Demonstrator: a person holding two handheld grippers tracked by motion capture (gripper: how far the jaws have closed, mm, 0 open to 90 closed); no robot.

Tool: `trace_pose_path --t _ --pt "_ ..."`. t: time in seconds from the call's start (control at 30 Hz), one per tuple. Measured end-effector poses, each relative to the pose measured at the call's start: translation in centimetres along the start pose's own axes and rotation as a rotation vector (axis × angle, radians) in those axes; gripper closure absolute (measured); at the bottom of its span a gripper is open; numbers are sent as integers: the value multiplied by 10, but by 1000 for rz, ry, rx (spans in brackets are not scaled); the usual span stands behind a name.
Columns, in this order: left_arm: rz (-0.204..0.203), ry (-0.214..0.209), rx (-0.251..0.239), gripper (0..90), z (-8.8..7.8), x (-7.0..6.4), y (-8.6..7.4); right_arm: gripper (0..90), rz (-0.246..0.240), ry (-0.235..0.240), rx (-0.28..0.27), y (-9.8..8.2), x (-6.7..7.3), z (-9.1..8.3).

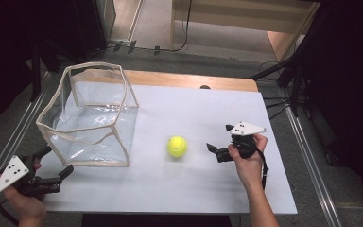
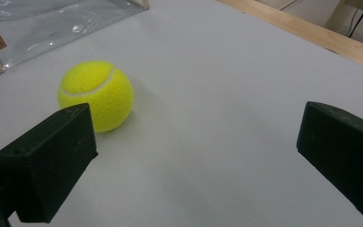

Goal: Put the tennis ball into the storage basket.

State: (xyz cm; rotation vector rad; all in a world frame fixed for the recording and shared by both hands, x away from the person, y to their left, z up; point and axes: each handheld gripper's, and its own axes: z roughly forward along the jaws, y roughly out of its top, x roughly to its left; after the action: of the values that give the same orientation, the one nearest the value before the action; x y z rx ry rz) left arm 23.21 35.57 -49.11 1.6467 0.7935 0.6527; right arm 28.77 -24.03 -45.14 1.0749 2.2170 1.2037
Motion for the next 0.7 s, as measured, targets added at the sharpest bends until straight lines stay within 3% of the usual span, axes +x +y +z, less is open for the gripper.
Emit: trace_pose_path --t 0.7 --pt "10 -6 8 0 1 -1 0 0 -66 77 114 24 11 34"
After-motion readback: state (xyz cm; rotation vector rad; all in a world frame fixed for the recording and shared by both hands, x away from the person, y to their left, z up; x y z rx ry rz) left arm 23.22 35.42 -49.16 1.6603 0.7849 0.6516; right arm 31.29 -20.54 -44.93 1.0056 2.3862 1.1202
